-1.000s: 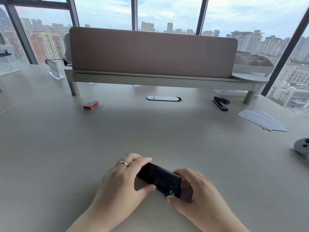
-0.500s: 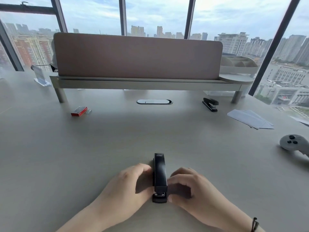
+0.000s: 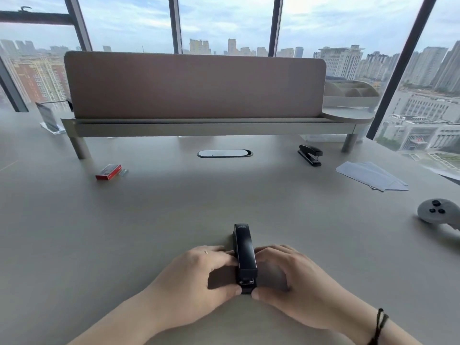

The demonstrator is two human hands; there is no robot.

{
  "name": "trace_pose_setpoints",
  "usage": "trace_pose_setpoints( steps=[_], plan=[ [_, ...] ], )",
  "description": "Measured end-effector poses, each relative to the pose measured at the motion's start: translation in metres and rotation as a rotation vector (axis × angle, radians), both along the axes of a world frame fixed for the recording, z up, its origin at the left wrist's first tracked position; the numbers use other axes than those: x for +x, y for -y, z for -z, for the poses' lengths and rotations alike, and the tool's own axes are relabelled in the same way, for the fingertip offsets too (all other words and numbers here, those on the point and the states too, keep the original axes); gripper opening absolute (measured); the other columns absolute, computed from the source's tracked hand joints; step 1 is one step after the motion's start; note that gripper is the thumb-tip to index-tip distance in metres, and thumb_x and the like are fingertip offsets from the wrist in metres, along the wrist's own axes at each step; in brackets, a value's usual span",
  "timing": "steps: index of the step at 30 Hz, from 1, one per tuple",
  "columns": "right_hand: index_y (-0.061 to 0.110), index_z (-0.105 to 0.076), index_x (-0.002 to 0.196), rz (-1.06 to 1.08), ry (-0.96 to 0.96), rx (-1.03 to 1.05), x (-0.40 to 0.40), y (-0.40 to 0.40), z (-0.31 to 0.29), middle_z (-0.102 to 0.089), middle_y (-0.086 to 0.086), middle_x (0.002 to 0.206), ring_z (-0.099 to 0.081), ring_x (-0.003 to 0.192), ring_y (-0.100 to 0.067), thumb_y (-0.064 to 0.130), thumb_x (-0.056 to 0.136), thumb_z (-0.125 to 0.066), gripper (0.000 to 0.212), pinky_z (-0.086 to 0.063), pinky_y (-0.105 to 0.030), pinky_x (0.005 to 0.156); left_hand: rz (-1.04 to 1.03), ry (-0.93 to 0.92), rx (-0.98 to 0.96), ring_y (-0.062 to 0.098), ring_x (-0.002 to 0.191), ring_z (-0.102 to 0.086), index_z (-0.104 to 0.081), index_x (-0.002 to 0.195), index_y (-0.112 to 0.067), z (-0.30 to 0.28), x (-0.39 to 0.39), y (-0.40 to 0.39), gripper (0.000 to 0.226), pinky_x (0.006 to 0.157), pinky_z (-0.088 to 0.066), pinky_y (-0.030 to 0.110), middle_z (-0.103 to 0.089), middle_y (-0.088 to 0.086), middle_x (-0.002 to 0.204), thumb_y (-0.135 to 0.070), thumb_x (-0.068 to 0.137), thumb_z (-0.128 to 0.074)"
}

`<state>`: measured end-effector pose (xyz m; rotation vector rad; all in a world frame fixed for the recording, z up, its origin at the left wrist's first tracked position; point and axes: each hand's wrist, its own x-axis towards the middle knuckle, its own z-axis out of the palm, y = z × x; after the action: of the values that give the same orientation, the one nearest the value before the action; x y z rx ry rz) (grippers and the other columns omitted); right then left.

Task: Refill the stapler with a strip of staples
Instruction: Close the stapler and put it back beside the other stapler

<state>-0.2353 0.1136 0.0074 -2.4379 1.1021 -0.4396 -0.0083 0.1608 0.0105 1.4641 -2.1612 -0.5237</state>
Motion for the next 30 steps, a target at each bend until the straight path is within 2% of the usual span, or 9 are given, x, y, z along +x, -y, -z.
trace_pose_setpoints(
  steps=[4,10,13,18,23,25,26,28,30],
  plan=[
    [0.041,-0.059,0.117,0.064,-0.009,0.019,-0.011,0.033,-0.001,-0.061,0.027,0.122,-0.052,0.117,0.002,0.045,0.075,-0.070,0.043,-0.043,-0.023,0.099,-0.006,-0.031,-0.014,-0.002,0.106,-0.058,-0.065,0.115,-0.042,0.003,-0.015,0.035,0.031,0.092,-0.049,0.025,-0.066,-0.023,0.110,-0.038,0.085,-0.070],
    [0.040,-0.060,0.116,0.187,-0.013,0.032,-0.031,0.093,-0.004,-0.063,0.018,0.112,-0.052,0.111,-0.005,0.037,0.081,-0.072,0.037,-0.043,-0.023,0.089,-0.040,0.122,-0.086,0.013,0.100,-0.058,-0.059,0.119,-0.042,0.015,-0.038,0.114,0.041,0.095,-0.048,0.035,-0.066,-0.019,0.110,-0.059,0.082,-0.052],
    [0.036,-0.062,0.117,0.239,-0.022,0.012,-0.040,0.128,-0.002,-0.064,0.012,0.114,-0.054,0.116,-0.013,0.036,0.083,-0.071,0.035,-0.044,-0.028,0.092,-0.054,0.139,-0.093,0.018,0.099,-0.059,-0.061,0.116,-0.042,0.019,-0.050,0.159,0.044,0.092,-0.049,0.038,-0.067,-0.018,0.109,-0.061,0.079,-0.048],
    [0.038,-0.064,0.121,0.334,0.002,0.001,-0.055,0.186,0.001,-0.066,0.008,0.122,-0.052,0.123,-0.015,0.035,0.085,-0.070,0.036,-0.043,-0.030,0.099,-0.089,0.076,-0.052,0.025,0.102,-0.060,-0.066,0.112,-0.033,0.018,-0.077,0.221,0.032,0.090,-0.051,0.041,-0.069,-0.007,0.105,-0.047,0.084,-0.057],
    [0.045,-0.065,0.119,0.426,0.029,-0.054,-0.065,0.245,0.008,-0.073,0.004,0.116,-0.059,0.115,-0.021,0.036,0.084,-0.065,0.036,-0.047,-0.037,0.097,-0.166,-0.022,-0.026,0.028,0.109,-0.059,-0.067,0.116,-0.027,0.024,-0.106,0.282,0.027,0.089,-0.047,0.033,-0.069,0.000,0.108,-0.037,0.091,-0.060],
    [0.040,-0.068,0.117,0.457,0.040,-0.070,-0.067,0.265,0.011,-0.074,0.005,0.115,-0.060,0.112,-0.022,0.033,0.085,-0.063,0.033,-0.048,-0.037,0.095,-0.192,0.009,-0.026,0.029,0.128,-0.052,-0.065,0.121,-0.027,0.025,-0.116,0.306,0.032,0.109,-0.037,0.040,-0.069,0.005,0.120,-0.039,0.092,-0.057],
    [0.037,-0.069,0.116,0.472,0.044,-0.075,-0.068,0.274,0.012,-0.074,0.006,0.114,-0.061,0.111,-0.022,0.032,0.086,-0.062,0.031,-0.048,-0.038,0.095,-0.194,0.053,-0.027,0.025,0.138,-0.044,-0.063,0.124,-0.028,0.024,-0.120,0.317,0.035,0.119,-0.025,0.043,-0.067,0.005,0.128,-0.041,0.093,-0.054],
    [0.033,-0.071,0.113,0.498,0.050,-0.073,-0.073,0.292,0.013,-0.074,0.005,0.113,-0.062,0.110,-0.024,0.033,0.087,-0.062,0.028,-0.049,-0.037,0.095,-0.197,0.134,-0.032,0.016,0.147,-0.032,-0.060,0.128,-0.029,0.022,-0.126,0.336,0.038,0.124,-0.005,0.047,-0.062,0.005,0.138,-0.045,0.095,-0.049],
    [0.033,-0.072,0.113,0.533,0.061,-0.068,-0.076,0.308,0.014,-0.074,0.004,0.113,-0.064,0.109,-0.024,0.033,0.088,-0.063,0.027,-0.050,-0.034,0.093,-0.211,0.164,-0.047,0.014,0.148,-0.029,-0.059,0.129,-0.030,0.022,-0.131,0.352,0.039,0.124,-0.001,0.047,-0.059,0.004,0.142,-0.047,0.096,-0.047]
  ],
)
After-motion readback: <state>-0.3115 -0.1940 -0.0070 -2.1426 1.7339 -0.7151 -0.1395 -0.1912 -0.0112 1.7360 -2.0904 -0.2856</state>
